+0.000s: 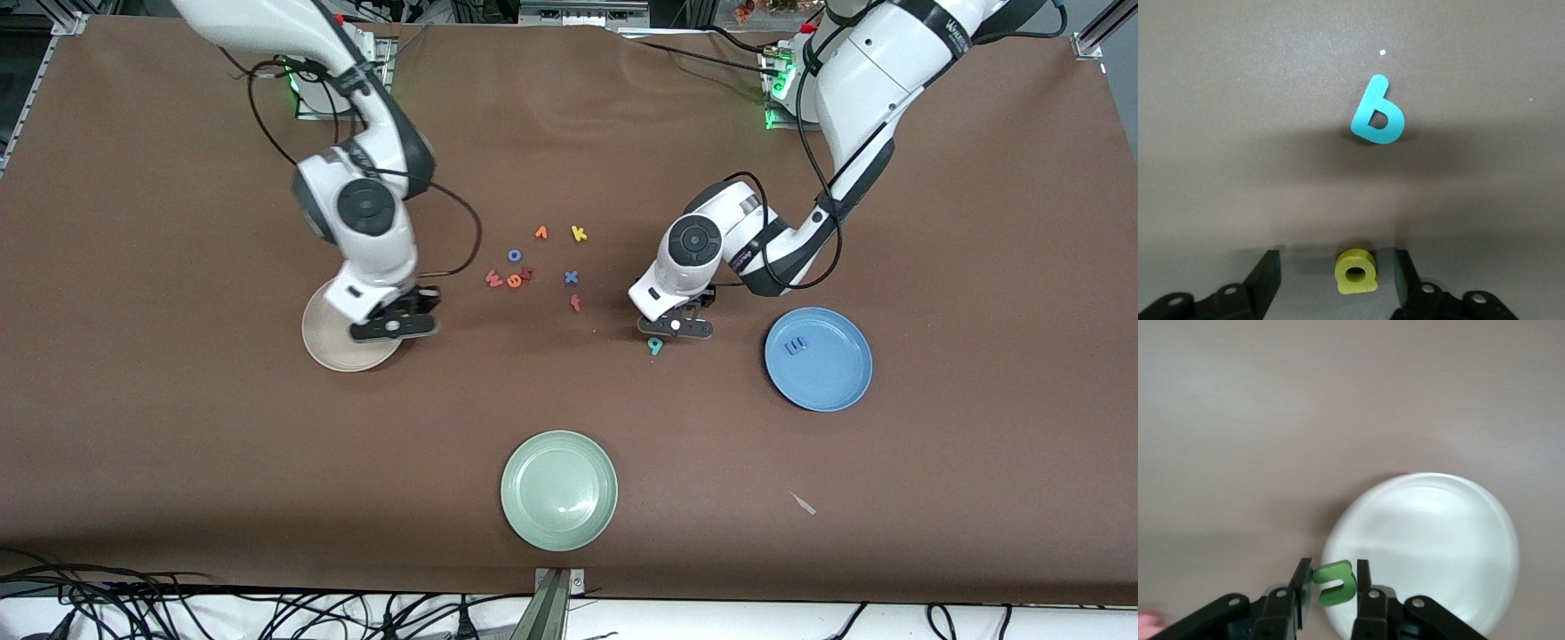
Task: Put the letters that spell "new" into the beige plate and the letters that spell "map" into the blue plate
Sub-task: 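Place the yellow a on the blue plate while the right gripper grasps pink M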
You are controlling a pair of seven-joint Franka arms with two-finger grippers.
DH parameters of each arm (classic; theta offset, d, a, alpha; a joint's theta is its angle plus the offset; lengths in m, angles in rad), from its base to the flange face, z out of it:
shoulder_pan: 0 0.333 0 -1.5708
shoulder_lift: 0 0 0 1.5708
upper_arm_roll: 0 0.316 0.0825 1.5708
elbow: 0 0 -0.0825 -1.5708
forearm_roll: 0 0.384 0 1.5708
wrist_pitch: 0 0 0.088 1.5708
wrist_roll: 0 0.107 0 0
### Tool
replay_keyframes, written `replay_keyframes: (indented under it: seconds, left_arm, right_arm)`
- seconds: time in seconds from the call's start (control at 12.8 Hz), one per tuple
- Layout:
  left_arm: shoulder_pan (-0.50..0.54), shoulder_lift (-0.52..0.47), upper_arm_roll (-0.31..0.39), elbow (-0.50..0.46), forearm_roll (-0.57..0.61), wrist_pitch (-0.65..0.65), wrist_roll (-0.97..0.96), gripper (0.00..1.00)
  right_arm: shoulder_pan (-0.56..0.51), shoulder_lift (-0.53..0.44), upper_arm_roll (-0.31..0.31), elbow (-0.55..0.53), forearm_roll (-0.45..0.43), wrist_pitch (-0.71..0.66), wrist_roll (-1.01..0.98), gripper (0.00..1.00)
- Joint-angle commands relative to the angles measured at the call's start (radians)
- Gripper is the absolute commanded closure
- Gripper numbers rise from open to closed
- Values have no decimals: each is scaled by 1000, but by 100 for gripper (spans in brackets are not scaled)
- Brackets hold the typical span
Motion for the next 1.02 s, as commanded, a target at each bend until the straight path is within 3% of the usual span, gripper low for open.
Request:
replay_keyframes:
  seconds: [0.0, 0.23, 0.39, 0.62, 0.78, 0.94]
  left_arm:
    - [2, 0, 3, 4, 31, 7, -26, 75]
    - [6, -5, 1, 9, 26, 1, -26, 99]
    - [15, -26, 0, 23, 22, -22, -11, 100]
    - [31, -72, -4, 114, 14, -258, 136, 100]
    - [84, -85, -10, 171, 14, -355, 359, 100]
    - [155, -105, -10, 179, 14, -365, 618, 100]
  right_arm:
    - [-37, -64, 10, -148, -4, 104, -46, 60]
    - [-39, -62, 10, -193, -4, 155, -32, 39]
    - [-37, -50, 25, -166, -4, 152, 74, 33]
    - [-33, 28, 128, -132, -15, 170, 364, 25]
    - [-14, 79, 159, -126, -16, 248, 550, 24]
    - [-2, 86, 191, -130, -18, 256, 664, 23]
